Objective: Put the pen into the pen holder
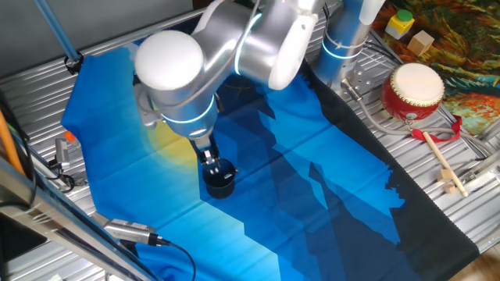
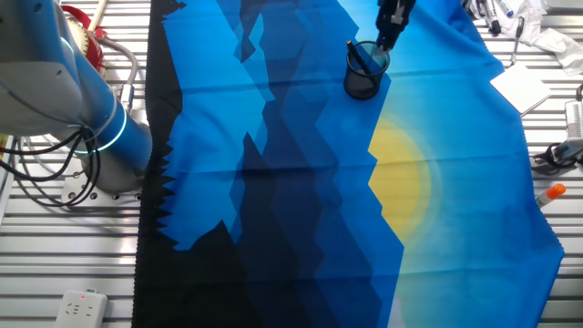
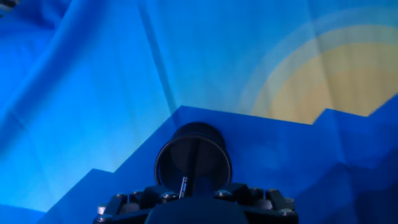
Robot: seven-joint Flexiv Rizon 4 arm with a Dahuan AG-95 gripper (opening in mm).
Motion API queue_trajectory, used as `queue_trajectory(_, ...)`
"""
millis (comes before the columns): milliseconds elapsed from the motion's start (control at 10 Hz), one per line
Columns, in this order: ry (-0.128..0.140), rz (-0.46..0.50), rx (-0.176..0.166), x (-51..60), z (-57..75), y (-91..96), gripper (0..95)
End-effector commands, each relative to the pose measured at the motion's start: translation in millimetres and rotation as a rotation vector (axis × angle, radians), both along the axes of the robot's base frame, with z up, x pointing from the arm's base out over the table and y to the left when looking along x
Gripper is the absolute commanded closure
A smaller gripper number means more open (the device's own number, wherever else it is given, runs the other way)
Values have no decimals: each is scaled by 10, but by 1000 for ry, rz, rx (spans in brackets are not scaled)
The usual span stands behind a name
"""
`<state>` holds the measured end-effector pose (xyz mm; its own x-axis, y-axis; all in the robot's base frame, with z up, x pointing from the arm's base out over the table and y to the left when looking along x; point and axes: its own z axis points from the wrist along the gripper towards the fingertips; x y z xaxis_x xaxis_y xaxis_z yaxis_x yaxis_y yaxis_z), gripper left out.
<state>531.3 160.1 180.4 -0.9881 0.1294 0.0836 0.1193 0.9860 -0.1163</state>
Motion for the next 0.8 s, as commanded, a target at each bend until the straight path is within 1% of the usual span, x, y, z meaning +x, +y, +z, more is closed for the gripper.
queue_trajectory(100, 7, 68, -3, 32, 186, -252, 950)
queue_trajectory(200, 8, 66, -3, 44, 220, -319, 950)
queue_trajectory(300, 10, 38, -5, 52, 259, -399, 950)
queue_trajectory(400, 15, 30, -8, 56, 274, -440, 950)
queue_trajectory(500, 15, 18, -28, 59, 296, -507, 950)
queue_trajectory(800, 9, 15, -22, 59, 310, -526, 950)
